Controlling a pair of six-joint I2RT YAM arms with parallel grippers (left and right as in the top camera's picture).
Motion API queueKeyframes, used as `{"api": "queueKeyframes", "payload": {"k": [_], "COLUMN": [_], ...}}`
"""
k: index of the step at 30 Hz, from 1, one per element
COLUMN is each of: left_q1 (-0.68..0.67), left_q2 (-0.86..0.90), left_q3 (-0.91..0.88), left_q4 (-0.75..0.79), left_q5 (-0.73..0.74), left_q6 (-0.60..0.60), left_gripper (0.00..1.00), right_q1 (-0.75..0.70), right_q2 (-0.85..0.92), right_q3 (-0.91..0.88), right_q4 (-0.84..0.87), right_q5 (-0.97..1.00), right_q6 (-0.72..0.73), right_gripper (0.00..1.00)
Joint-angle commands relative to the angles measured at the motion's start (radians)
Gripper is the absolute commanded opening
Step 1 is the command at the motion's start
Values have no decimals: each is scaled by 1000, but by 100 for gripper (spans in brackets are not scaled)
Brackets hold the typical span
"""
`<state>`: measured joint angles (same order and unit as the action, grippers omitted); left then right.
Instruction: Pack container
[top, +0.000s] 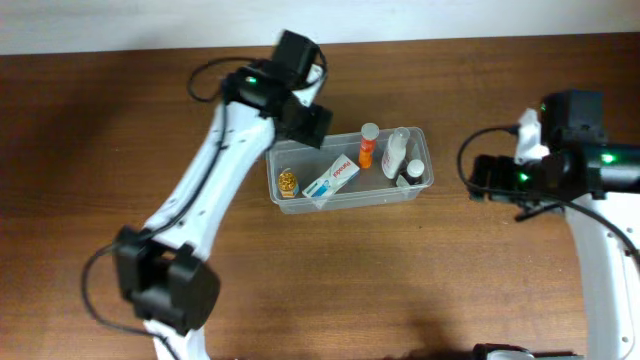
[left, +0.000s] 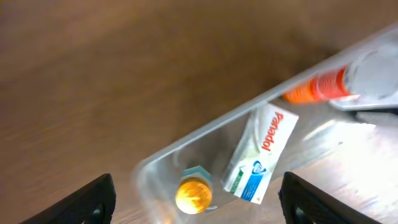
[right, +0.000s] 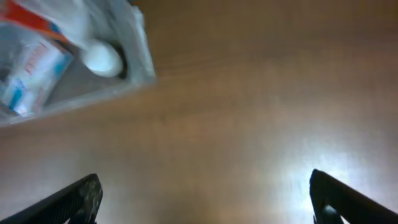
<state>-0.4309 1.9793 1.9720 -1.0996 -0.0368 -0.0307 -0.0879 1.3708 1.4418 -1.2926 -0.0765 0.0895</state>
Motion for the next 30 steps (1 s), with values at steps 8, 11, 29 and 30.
{"api": "queueKeyframes", "payload": {"k": [8, 11, 29, 30], "left_q1": [224, 268, 326, 326], "left_q2": [-95, -95, -217, -242], "left_q3": [18, 18, 8, -2], "left_q4": [37, 36, -84, -92], "left_q5": [-76, -76, -84, -84], "left_q6": [-183, -182, -243, -229], "left_gripper": [99, 99, 99, 99], "right_q1": [153, 153, 153, 153], "right_q2": [61, 101, -48, -81], "right_q3": [17, 17, 13, 4], "right_q4": [318, 397, 332, 323], "right_q5": [63, 63, 101, 109], "right_q6": [-60, -60, -64, -45], "right_gripper": [98, 98, 98, 98]}}
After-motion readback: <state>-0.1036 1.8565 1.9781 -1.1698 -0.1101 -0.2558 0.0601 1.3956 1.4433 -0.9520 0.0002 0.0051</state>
